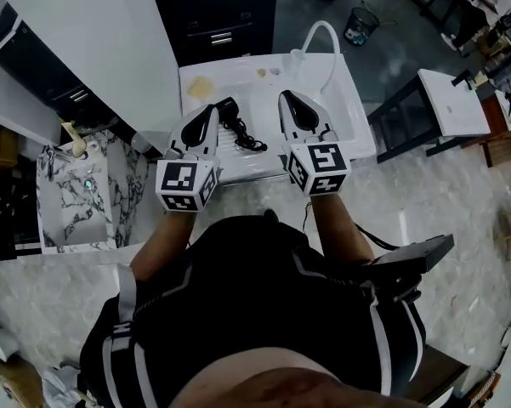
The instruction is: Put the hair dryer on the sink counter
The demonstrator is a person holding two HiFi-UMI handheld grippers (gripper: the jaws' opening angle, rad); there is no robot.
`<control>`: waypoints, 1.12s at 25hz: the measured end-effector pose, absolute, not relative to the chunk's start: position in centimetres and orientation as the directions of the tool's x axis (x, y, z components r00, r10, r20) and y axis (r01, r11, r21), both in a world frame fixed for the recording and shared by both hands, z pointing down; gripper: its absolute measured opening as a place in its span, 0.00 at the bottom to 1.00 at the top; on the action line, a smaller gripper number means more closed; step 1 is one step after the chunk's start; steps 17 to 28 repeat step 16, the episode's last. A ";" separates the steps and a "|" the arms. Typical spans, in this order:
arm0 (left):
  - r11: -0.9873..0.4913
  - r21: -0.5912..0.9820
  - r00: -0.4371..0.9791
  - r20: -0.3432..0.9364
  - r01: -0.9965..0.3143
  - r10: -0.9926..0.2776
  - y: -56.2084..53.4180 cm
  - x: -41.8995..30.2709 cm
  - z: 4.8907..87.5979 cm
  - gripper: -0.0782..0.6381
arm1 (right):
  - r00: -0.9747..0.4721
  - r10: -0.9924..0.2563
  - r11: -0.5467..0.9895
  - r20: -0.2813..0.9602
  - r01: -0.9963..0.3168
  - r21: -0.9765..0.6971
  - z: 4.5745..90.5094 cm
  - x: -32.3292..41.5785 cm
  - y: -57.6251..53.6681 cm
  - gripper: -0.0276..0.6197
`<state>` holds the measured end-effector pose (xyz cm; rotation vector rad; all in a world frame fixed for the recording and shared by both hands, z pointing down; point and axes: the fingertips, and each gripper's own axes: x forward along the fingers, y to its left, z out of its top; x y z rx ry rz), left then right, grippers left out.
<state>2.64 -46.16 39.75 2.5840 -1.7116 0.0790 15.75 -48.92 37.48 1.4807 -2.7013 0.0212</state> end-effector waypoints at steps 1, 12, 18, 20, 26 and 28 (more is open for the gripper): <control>-0.385 0.016 0.385 0.065 -0.923 -0.921 -46.2 2.8 39.7 0.11 | -0.543 -0.838 0.544 0.060 -0.839 0.016 37.5 15.8 -49.0 0.09; -0.307 0.018 0.308 0.044 -0.951 -0.950 -47.0 3.2 39.0 0.11 | -0.604 -0.795 0.606 0.062 -0.795 0.019 37.7 15.1 -50.3 0.09; -0.287 0.037 0.288 0.035 -0.957 -0.957 -47.1 3.0 38.8 0.11 | -0.612 -0.785 0.616 0.099 -0.787 0.016 38.3 15.2 -51.0 0.09; -0.287 0.037 0.288 0.035 -0.957 -0.957 -47.1 3.0 38.8 0.11 | -0.612 -0.785 0.616 0.099 -0.787 0.016 38.3 15.2 -51.0 0.09; -0.287 0.037 0.288 0.035 -0.957 -0.957 -47.1 3.0 38.8 0.11 | -0.612 -0.785 0.616 0.099 -0.787 0.016 38.3 15.2 -51.0 0.09; -0.287 0.037 0.288 0.035 -0.957 -0.957 -47.1 3.0 38.8 0.11 | -0.612 -0.785 0.616 0.099 -0.787 0.016 38.3 15.2 -51.0 0.09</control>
